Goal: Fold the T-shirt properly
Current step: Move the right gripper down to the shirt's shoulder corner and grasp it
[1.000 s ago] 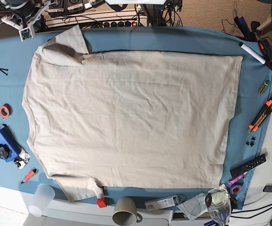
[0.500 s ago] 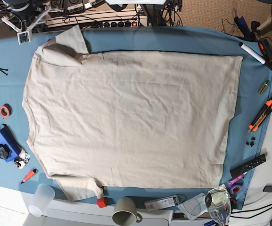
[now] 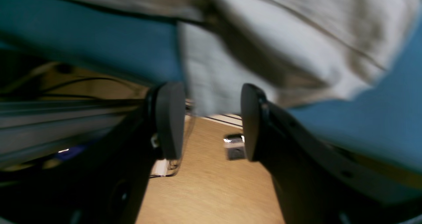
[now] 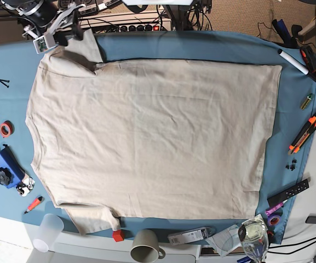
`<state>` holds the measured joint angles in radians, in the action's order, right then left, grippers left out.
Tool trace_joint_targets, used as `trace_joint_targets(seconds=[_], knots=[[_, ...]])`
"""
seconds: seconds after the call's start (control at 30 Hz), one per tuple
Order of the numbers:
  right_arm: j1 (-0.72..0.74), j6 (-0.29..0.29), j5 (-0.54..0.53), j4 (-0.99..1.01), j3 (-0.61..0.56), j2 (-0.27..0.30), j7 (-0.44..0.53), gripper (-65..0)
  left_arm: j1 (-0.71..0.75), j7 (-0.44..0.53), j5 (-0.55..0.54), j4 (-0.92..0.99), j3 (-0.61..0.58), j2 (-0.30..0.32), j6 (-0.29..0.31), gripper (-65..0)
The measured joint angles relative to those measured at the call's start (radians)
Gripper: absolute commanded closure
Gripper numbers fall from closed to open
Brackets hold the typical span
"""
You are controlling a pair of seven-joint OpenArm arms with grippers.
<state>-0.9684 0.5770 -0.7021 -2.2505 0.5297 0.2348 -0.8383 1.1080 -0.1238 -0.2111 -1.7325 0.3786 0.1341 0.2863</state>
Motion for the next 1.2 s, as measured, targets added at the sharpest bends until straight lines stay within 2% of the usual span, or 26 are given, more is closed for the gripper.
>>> trace_joint_targets(seconds=[0.17,0.3,0.37,0.5,0.87,1.0,1.1,1.2], knots=[[0.013,0.04,-0.097,0.028,0.126,-0.019,-0.009,-27.9,0.0,0.0,0.001,0.0,0.001,0.035,0.0,0.0],[0.116,0.08,-0.209,0.227,0.237,-0.018,-0.01,-27.9,0.0,0.0,0.001,0.0,0.0,0.043,0.0,0.0],[0.176,0.113,-0.299,0.358,0.262,-0.013,-0.072,-27.9,0.0,0.0,0.001,0.0,0.0,0.044,0.0,0.0],[0.247,0.111,-0.483,0.535,0.261,-0.017,-0.226,-27.9,0.0,0.0,0.0,0.0,0.0,0.043,0.0,0.0],[0.314,0.112,-0.448,0.571,0.258,-0.019,-0.201,-27.9,0.0,0.0,0.001,0.0,0.0,0.044,0.0,0.0],[0.327,0.112,-0.382,0.572,0.189,-0.019,-0.196,-27.9,0.0,0.0,0.001,-0.002,0.0,0.044,0.0,0.0],[0.327,0.12,-0.351,0.571,0.136,-0.018,-0.152,-27.9,0.001,-0.008,0.001,-0.02,0.0,0.043,-0.001,0.0],[0.328,0.121,-0.338,0.569,0.109,-0.023,-0.134,-27.9,0.002,-0.055,-0.084,-0.058,0.0,0.042,-0.001,-1.2]])
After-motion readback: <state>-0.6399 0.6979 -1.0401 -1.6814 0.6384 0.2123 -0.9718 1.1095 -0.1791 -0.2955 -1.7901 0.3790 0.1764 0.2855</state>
